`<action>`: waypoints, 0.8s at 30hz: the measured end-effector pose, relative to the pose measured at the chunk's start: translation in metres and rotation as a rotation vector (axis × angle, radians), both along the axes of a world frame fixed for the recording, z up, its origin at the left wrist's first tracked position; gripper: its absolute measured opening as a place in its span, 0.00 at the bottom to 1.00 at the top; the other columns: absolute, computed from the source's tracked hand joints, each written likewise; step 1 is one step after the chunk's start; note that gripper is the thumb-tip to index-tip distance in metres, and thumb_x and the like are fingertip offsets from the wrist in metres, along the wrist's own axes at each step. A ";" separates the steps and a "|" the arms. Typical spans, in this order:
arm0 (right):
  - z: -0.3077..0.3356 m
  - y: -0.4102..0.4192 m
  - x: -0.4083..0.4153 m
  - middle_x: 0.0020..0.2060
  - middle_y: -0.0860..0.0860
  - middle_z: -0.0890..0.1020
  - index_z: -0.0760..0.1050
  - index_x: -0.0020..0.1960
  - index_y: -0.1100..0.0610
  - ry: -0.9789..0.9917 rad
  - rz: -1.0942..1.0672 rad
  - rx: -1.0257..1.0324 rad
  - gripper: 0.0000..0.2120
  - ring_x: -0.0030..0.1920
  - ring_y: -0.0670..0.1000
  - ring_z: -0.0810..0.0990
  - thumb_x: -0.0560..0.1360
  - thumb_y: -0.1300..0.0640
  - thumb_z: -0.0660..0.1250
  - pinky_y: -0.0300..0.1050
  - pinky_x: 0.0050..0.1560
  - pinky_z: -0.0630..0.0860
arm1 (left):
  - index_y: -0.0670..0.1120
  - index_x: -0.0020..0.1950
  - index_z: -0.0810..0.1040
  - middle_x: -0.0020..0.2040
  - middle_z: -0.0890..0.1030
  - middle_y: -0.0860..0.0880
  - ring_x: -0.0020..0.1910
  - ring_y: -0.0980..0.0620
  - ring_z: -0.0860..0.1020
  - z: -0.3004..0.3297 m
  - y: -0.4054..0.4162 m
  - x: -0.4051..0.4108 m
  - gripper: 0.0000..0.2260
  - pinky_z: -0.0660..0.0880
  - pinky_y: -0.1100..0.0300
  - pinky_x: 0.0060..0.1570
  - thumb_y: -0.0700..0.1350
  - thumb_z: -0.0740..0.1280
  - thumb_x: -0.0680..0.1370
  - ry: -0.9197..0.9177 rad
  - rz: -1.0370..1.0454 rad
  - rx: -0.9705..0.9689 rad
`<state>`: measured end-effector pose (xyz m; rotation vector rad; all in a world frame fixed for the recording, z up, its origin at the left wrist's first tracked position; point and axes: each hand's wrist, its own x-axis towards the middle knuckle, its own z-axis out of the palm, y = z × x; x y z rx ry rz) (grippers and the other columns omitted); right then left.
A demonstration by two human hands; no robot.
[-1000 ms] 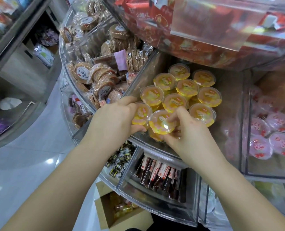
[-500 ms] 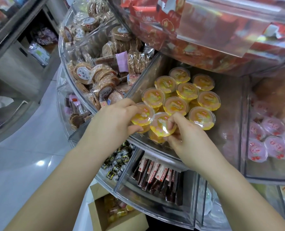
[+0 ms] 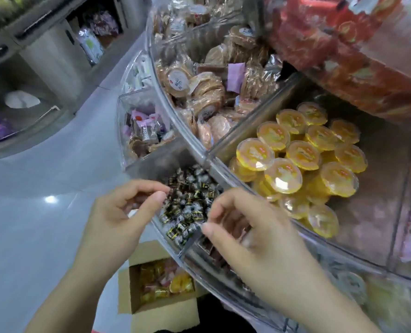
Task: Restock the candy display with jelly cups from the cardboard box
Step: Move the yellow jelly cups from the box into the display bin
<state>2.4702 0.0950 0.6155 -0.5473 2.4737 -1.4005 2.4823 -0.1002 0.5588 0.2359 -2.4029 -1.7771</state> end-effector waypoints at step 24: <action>-0.763 -0.123 0.119 0.69 0.58 0.65 0.56 0.73 0.50 -0.445 0.604 1.101 0.31 0.70 0.61 0.59 0.74 0.53 0.65 0.52 0.69 0.60 | 0.45 0.61 0.74 0.61 0.77 0.43 0.59 0.43 0.75 -0.688 -0.064 0.184 0.12 0.71 0.55 0.59 0.41 0.62 0.78 -1.132 -0.352 -0.248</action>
